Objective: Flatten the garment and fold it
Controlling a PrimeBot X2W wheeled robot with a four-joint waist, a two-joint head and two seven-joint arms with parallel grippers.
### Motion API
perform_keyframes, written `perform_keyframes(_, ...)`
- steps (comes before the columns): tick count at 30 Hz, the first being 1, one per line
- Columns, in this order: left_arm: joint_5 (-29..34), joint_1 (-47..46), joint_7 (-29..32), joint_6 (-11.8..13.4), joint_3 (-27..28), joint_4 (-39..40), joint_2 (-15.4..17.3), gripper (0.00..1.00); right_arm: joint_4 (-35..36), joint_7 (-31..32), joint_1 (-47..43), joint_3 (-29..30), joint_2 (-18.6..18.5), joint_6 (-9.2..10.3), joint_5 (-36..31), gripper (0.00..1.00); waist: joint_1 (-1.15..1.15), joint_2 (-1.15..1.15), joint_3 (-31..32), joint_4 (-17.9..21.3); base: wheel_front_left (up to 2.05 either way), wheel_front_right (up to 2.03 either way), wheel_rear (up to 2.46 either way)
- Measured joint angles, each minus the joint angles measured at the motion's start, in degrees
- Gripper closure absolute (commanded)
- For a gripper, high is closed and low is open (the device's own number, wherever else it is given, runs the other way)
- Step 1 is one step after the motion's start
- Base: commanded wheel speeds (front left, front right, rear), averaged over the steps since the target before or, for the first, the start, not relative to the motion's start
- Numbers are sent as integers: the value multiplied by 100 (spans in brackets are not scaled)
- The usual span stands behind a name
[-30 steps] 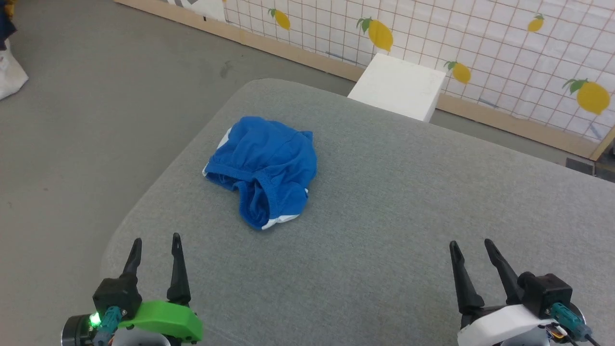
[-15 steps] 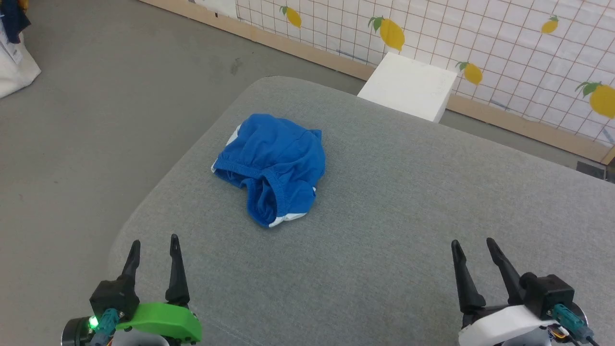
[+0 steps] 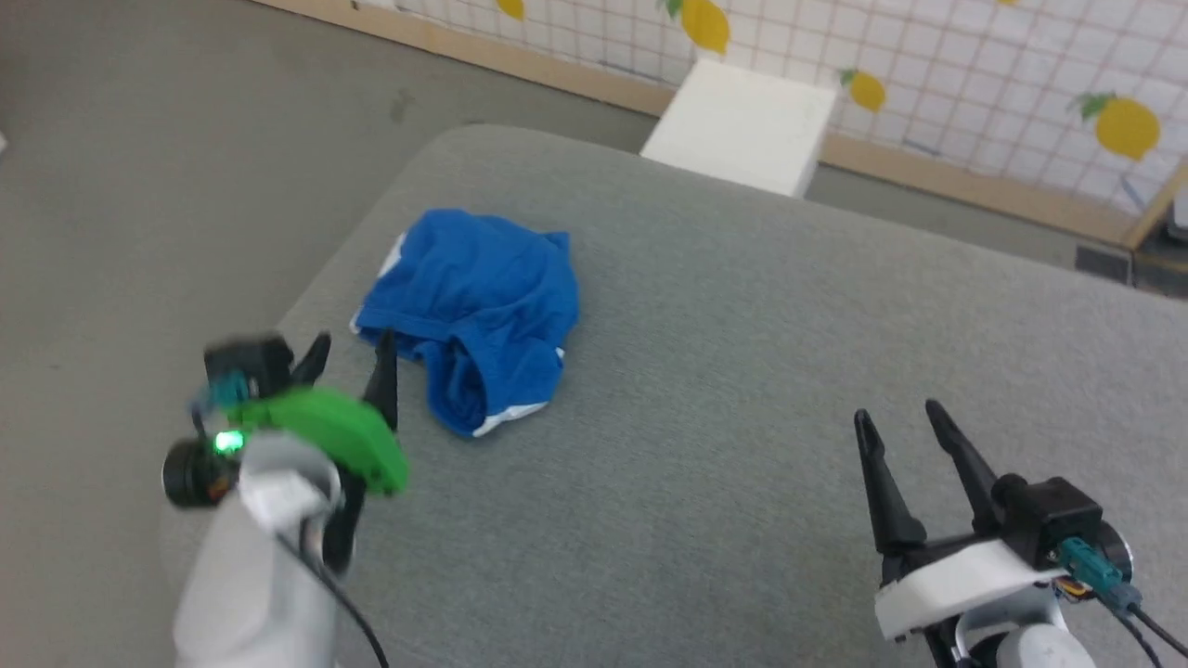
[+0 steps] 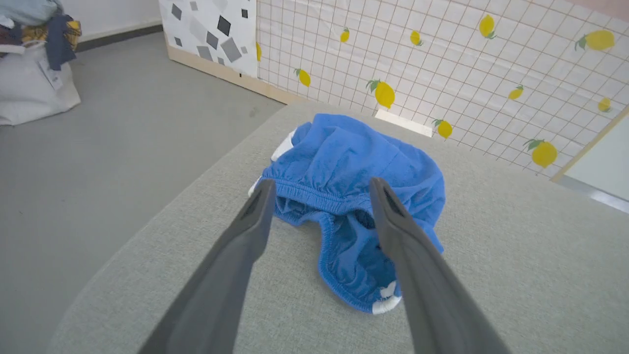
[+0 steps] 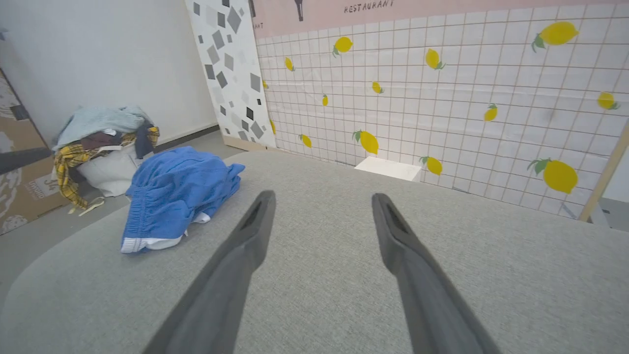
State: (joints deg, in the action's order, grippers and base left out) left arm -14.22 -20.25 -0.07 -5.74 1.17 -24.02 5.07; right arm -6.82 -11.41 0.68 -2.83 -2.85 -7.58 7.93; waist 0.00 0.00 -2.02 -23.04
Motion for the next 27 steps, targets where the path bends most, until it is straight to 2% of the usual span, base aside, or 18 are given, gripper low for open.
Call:
perform_keyframes(7,-670,-1517,2403,-75,-8,-1541,198,0,213,149,135,102,-1,0,-141,0,0,0,-432,521,0,0,0)
perform_keyframes(11,-805,-1827,3114,42,-7,-1998,274,0,271,158,133,179,-1,0,-153,0,0,0,-661,844,0,0,0)
perform_keyframes(15,-765,-1853,3445,196,-74,-2316,348,0,299,156,133,202,-2,0,-151,0,0,0,-856,1108,0,0,0)
perform_keyframes(16,-765,-1849,3473,200,-81,-2371,353,36,299,156,133,200,-2,0,-147,0,0,0,-892,1150,0,0,0)
perform_keyframes(17,-764,-1837,3457,185,-110,-2401,363,89,300,155,134,196,-2,0,-140,0,0,0,-938,1194,0,0,0)
perform_keyframes(18,-765,-1827,3339,174,-108,-2402,366,100,299,152,136,187,-2,0,-132,0,0,0,-979,1231,0,0,0)
perform_keyframes(23,-765,-1813,2507,-2,-207,-2262,386,100,233,123,188,116,-2,0,-83,0,1,0,-1036,1297,0,0,0)
perform_keyframes(27,-961,-2001,1852,-123,-338,-1775,344,100,108,71,210,49,-1,0,-7,0,1,0,-888,1295,0,0,0)
